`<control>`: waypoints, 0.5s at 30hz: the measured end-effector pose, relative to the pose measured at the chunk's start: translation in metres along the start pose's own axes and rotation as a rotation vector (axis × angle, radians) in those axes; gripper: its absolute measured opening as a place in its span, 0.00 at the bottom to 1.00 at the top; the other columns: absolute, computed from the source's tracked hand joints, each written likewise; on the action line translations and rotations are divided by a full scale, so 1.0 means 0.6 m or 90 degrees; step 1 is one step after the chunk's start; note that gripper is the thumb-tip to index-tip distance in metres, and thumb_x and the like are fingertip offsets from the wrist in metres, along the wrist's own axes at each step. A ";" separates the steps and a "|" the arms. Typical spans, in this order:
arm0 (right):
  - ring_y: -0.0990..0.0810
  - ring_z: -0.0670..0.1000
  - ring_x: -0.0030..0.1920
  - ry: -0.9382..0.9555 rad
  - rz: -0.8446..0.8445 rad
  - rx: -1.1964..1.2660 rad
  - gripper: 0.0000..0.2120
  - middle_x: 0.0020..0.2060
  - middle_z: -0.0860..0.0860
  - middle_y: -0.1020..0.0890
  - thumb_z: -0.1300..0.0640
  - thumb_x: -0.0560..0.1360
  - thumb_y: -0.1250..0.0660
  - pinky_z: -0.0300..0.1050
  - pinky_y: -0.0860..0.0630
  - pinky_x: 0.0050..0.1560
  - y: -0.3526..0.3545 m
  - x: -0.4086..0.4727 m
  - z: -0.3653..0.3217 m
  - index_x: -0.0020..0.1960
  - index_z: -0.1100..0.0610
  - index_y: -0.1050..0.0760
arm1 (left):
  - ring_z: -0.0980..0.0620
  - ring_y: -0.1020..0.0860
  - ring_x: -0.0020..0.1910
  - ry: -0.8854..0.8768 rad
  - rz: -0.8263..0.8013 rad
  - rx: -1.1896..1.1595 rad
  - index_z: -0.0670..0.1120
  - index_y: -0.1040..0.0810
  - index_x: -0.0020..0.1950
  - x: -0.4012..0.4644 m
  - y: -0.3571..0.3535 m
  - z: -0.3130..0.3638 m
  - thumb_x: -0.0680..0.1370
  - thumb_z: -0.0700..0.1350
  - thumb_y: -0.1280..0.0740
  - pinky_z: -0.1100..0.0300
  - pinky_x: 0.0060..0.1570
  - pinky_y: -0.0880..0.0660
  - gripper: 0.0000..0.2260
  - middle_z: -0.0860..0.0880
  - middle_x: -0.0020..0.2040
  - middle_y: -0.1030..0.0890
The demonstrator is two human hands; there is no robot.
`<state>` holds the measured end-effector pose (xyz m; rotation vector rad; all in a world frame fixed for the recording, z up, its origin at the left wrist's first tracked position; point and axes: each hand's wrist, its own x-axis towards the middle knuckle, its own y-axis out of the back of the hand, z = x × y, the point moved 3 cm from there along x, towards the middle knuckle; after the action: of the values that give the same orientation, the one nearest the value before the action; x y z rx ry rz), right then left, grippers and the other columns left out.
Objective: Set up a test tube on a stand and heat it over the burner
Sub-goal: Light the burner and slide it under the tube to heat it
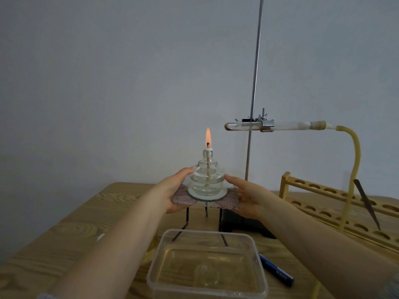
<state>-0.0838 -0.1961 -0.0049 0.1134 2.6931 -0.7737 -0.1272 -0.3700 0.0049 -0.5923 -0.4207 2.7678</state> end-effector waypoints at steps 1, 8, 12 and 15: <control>0.18 0.62 0.49 0.001 -0.003 -0.002 0.16 0.54 0.65 0.20 0.61 0.72 0.29 0.54 0.18 0.29 0.000 0.000 0.000 0.56 0.66 0.27 | 0.43 0.20 0.42 -0.002 0.000 0.003 0.36 0.25 0.50 -0.001 0.000 0.000 0.73 0.51 0.30 0.52 0.49 0.22 0.18 0.38 0.45 0.20; 0.18 0.62 0.48 0.014 -0.012 -0.003 0.15 0.53 0.65 0.20 0.61 0.73 0.29 0.58 0.18 0.35 -0.003 0.007 0.003 0.57 0.65 0.26 | 0.43 0.20 0.41 -0.007 0.001 -0.004 0.36 0.24 0.46 -0.001 0.001 -0.002 0.74 0.51 0.31 0.52 0.50 0.23 0.17 0.38 0.38 0.18; 0.18 0.61 0.48 0.012 -0.012 -0.014 0.14 0.52 0.64 0.20 0.61 0.73 0.29 0.58 0.19 0.37 -0.003 0.006 0.002 0.55 0.65 0.26 | 0.43 0.20 0.41 -0.007 -0.002 -0.001 0.35 0.25 0.47 0.000 0.001 -0.004 0.75 0.51 0.31 0.53 0.48 0.23 0.17 0.39 0.38 0.18; 0.18 0.61 0.47 0.014 -0.020 -0.009 0.11 0.52 0.64 0.20 0.61 0.73 0.30 0.57 0.19 0.36 -0.003 0.001 0.002 0.52 0.65 0.26 | 0.43 0.20 0.41 -0.005 -0.006 0.002 0.35 0.24 0.48 0.002 0.001 -0.003 0.74 0.51 0.31 0.53 0.48 0.22 0.18 0.39 0.37 0.17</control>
<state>-0.0843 -0.1985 -0.0051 0.0760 2.7266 -0.7664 -0.1277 -0.3699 0.0025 -0.5782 -0.4184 2.7626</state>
